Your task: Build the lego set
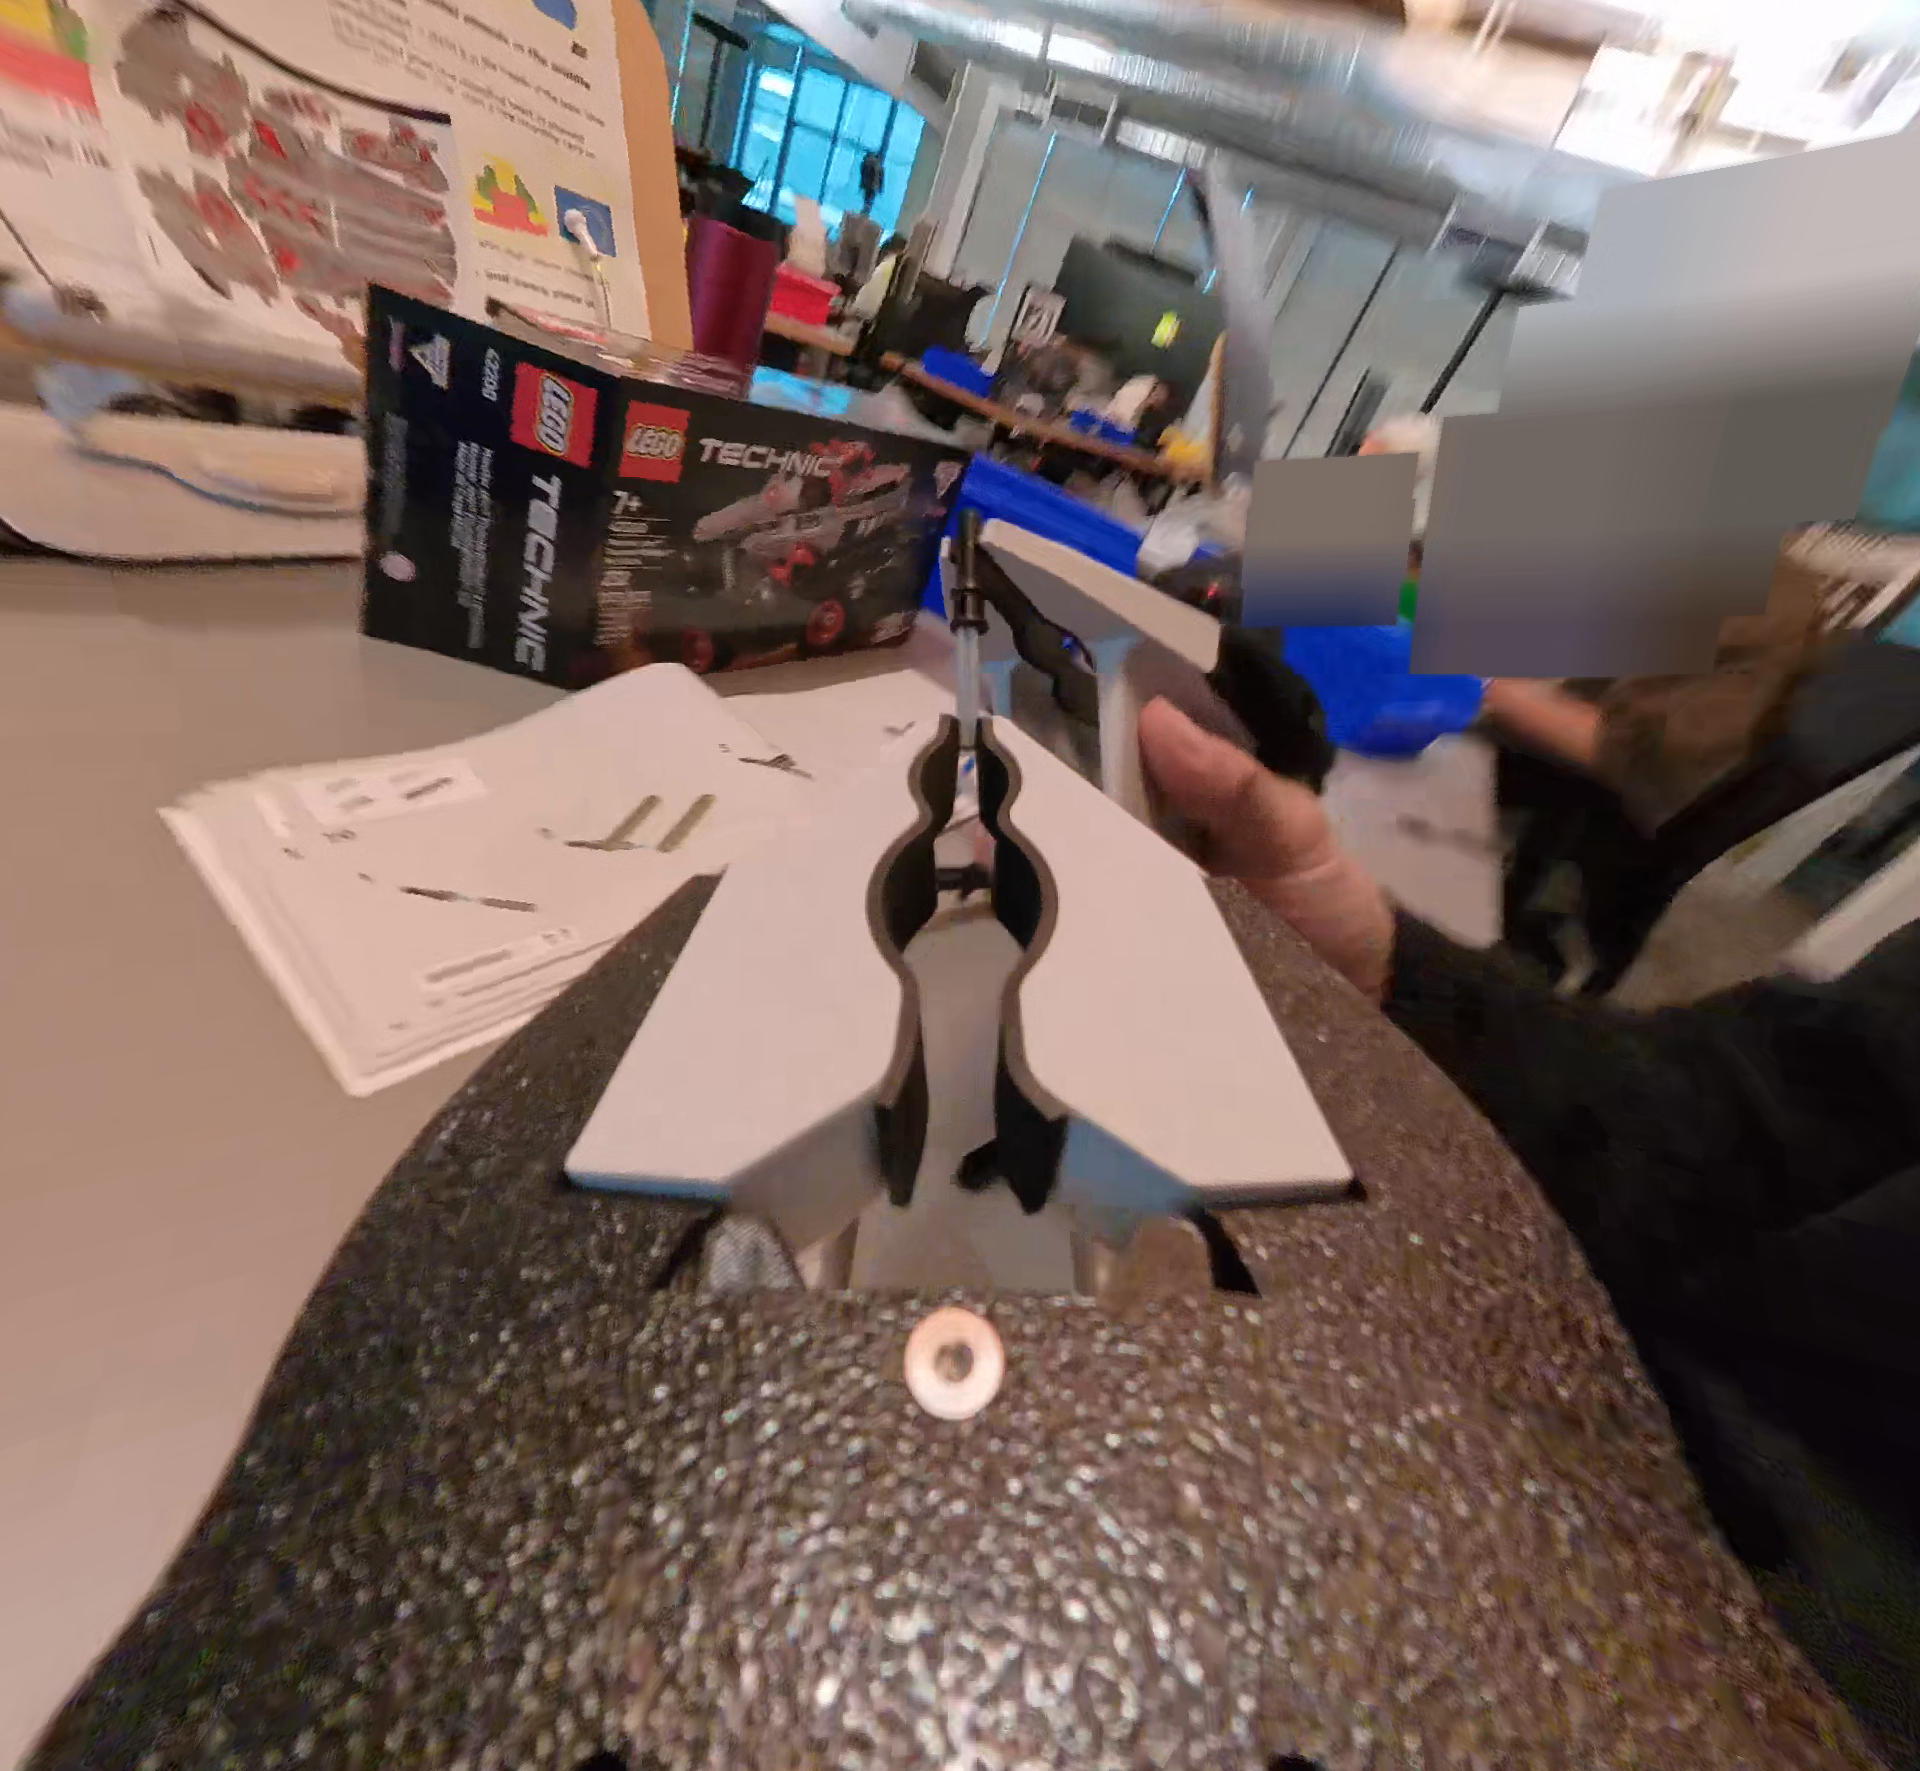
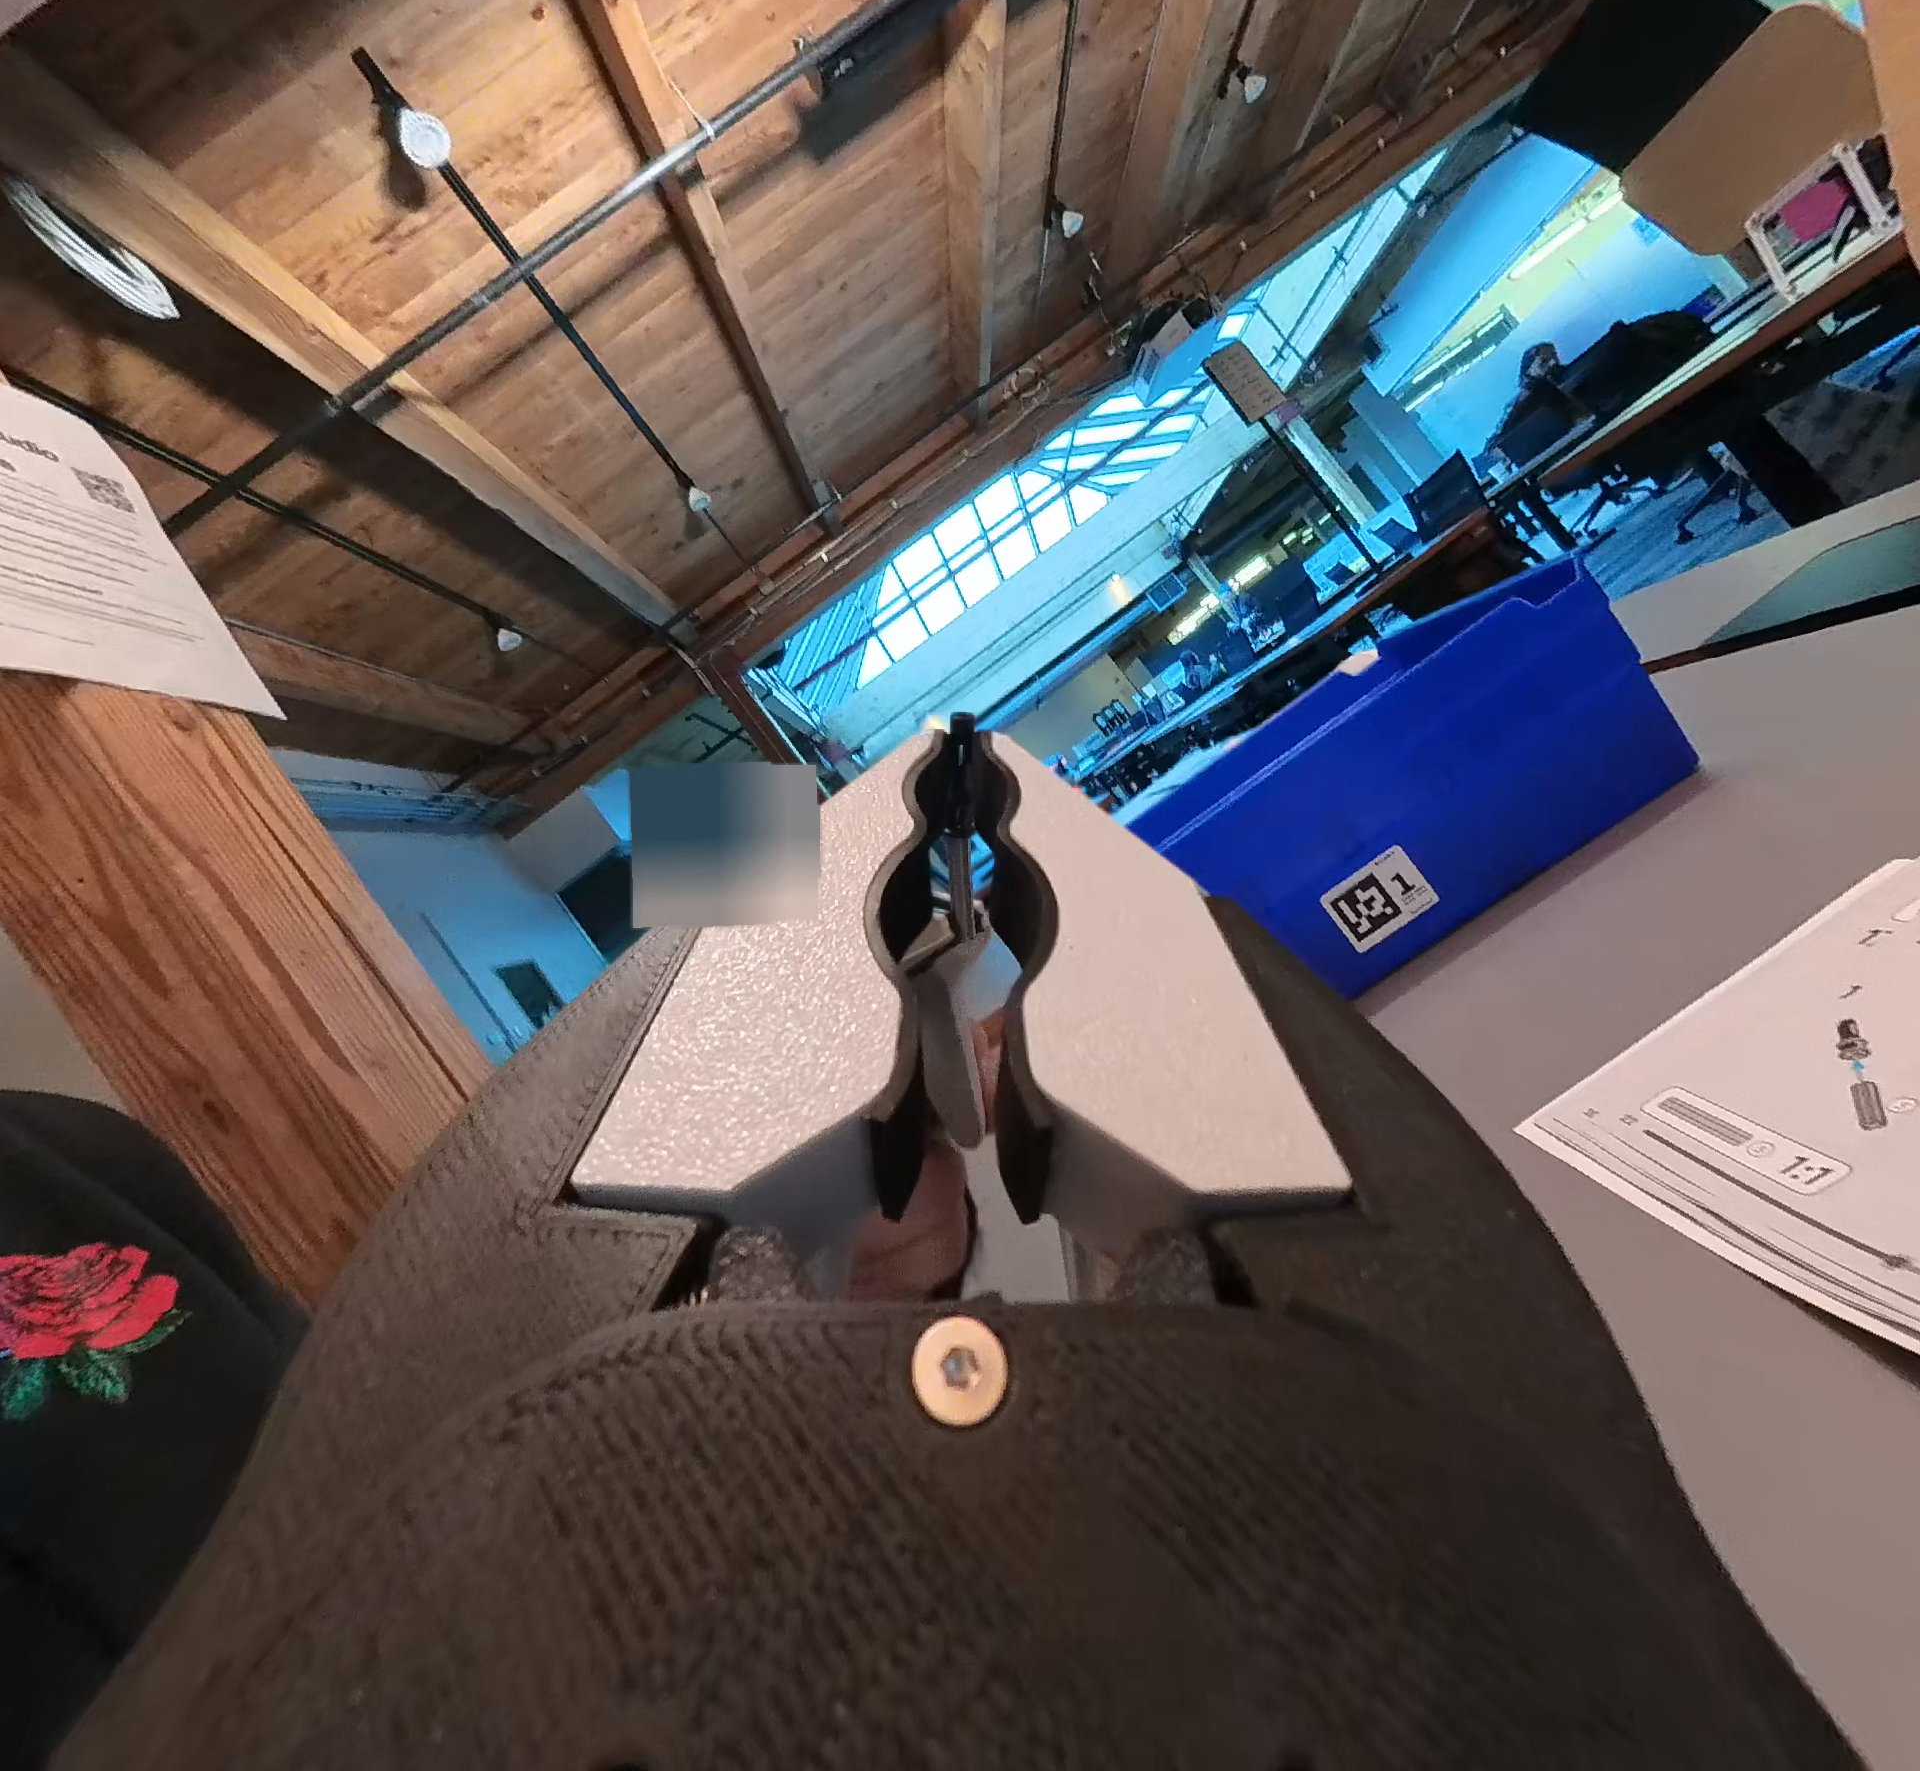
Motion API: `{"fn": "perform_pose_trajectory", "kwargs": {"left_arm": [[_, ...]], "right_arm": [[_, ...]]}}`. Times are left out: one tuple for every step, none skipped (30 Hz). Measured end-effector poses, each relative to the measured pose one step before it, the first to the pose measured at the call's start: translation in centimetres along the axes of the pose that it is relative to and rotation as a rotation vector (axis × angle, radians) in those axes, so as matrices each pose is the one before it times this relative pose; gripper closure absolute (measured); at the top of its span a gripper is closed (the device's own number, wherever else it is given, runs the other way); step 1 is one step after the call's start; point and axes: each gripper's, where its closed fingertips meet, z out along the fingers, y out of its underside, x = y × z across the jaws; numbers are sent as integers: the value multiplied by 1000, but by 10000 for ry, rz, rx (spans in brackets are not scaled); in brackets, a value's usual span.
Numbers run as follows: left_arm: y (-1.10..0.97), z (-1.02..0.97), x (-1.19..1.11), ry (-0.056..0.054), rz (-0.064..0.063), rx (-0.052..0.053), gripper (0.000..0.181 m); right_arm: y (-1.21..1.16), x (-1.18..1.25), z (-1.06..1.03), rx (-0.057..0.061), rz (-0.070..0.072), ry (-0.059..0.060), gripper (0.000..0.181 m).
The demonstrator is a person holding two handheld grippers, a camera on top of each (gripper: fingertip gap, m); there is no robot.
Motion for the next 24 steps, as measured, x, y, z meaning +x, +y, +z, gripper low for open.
{"fn": "perform_pose_trajectory", "kwargs": {"left_arm": [[250,-37,-31,-235,819,-410,180],[104,-104,-123,-281,728,-293,180],[-1,-136,-112,-245,575,-219,180],[-10,-137,-137,-235,445,-195,180],[-53,-99,-140,-216,294,-105,180],[-163,-63,4,-93,45,38,180],[-173,22,174,81,-247,113,180],[9,83,159,154,-401,69,180],[8,81,60,182,-491,119,180],[-5,41,5,211,-572,147,180],[-20,13,-25,238,-632,138,180],[-8,10,-57,185,-547,121,180],[-13,-1,-180,26,-303,97,180],[32,12,-174,-111,64,39,180],[-8,21,-7,-159,350,11,181],[-22,50,79,-185,437,-29,180],[-148,9,73,-184,421,60,180],[-136,-5,41,-131,304,97,180],[-93,-11,-5,-69,108,95,181],[45,11,-107,-77,131,19,181],[149,-1,-311,-296,516,-64,181],[262,27,-295,-458,1020,-197,181],[187,65,63,-282,1031,-229,181],[115,106,247,-58,498,-189,180]], "right_arm": [[268,24,51,-257,-129,35,180],[177,5,41,-176,-132,56,179],[106,-50,38,-119,-110,23,179],[103,10,44,-105,-101,51,179],[2,40,14,-39,-116,65,179],[-112,-71,-2,63,-61,-16,181],[-127,-79,-6,95,45,-41,180],[-19,39,-18,28,18,12,179],[-22,50,-45,47,-60,24,179],[-36,12,-55,53,15,-1,179],[-23,-18,-22,40,-6,3,179],[12,11,-1,1,-60,15,179],[166,10,35,-108,-71,11,179],[51,31,26,-34,-66,40,179],[-27,13,18,7,-17,29,179],[-45,-30,11,16,45,-6,179],[-129,-22,-6,58,55,-19,179],[-91,-15,-2,16,39,-32,179],[-32,10,-11,-19,58,-16,179],[48,45,14,-59,78,10,179],[142,135,12,-114,20,54,179],[217,204,3,-157,4,73,179],[95,59,-24,-83,31,-15,179],[57,42,-31,-79,86,-21,179]]}}
